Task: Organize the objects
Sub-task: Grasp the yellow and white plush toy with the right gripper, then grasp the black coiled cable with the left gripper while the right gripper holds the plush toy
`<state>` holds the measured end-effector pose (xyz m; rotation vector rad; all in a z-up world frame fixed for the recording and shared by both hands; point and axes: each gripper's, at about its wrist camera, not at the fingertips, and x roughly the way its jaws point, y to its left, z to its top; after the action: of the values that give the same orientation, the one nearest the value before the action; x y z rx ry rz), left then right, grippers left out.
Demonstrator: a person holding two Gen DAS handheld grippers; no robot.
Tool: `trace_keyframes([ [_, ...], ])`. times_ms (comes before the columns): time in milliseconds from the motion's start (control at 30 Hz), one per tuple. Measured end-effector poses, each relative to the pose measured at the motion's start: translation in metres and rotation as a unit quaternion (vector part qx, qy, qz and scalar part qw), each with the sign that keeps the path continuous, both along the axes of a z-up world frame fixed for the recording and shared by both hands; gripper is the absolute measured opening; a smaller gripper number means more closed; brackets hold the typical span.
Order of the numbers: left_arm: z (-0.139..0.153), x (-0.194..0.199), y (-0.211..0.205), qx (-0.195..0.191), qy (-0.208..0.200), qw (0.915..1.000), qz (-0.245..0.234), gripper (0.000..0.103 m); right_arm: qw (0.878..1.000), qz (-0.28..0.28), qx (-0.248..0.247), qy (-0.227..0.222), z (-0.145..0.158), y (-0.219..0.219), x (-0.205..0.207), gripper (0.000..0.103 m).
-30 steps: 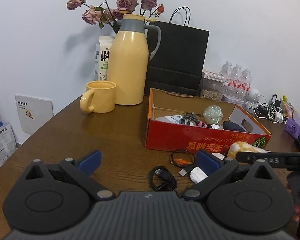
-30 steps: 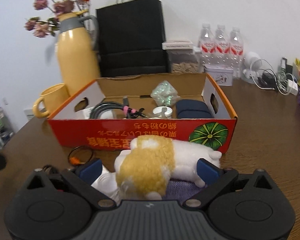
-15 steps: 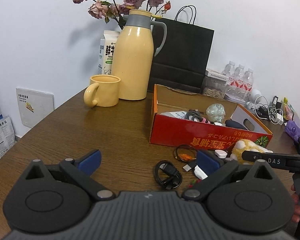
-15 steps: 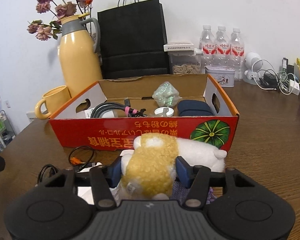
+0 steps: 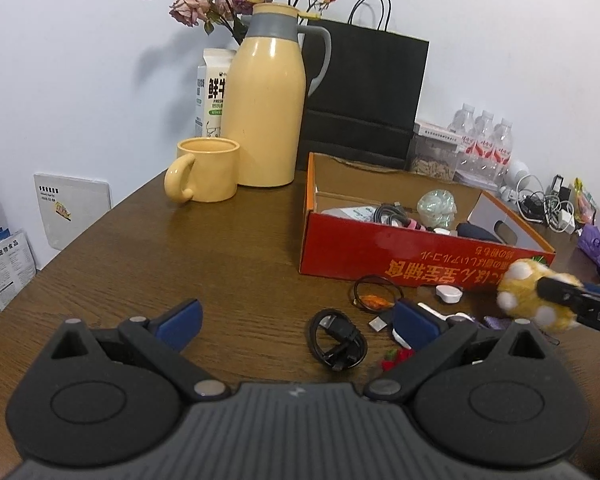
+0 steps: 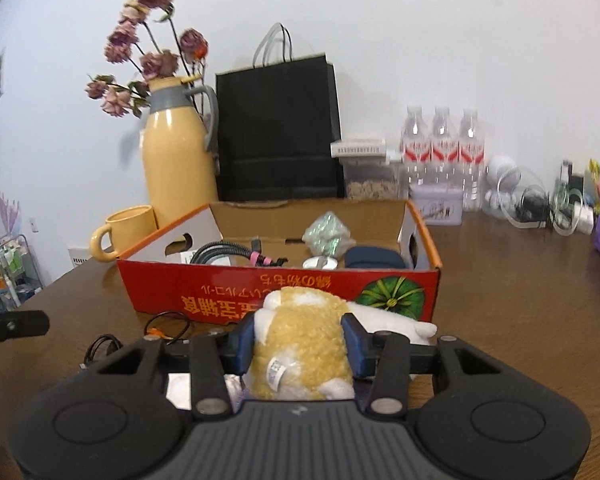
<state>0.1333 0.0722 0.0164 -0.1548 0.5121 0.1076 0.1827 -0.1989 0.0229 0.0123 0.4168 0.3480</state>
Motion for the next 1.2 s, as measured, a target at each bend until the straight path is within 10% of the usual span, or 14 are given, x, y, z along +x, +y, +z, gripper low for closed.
trace_keyframes([
  [600,-0.041,0.059,-0.011,0.006,0.098,0.9952,-0.002,0.103,0.999,0.032,-0.027,-0.020,-0.012,-0.006,-0.017,0.046],
  [700,-0.041,0.061,-0.016,0.013,0.087,0.9961,-0.004,0.078,0.999,0.032,-0.022,-0.003,-0.015,-0.009,-0.016,0.053],
  [767,-0.039,0.058,-0.019,0.011,0.078,0.9968,-0.014,0.044,0.999,0.029,-0.022,0.007,-0.017,-0.010,-0.016,0.058],
  [1100,-0.037,0.052,-0.019,0.004,0.056,0.9983,-0.014,0.041,0.998,0.024,-0.028,0.051,-0.026,-0.006,-0.017,0.068],
  [1200,-0.037,0.049,-0.018,0.002,0.050,0.9986,-0.015,0.040,0.997,0.023,-0.023,0.065,-0.029,-0.006,-0.015,0.052],
])
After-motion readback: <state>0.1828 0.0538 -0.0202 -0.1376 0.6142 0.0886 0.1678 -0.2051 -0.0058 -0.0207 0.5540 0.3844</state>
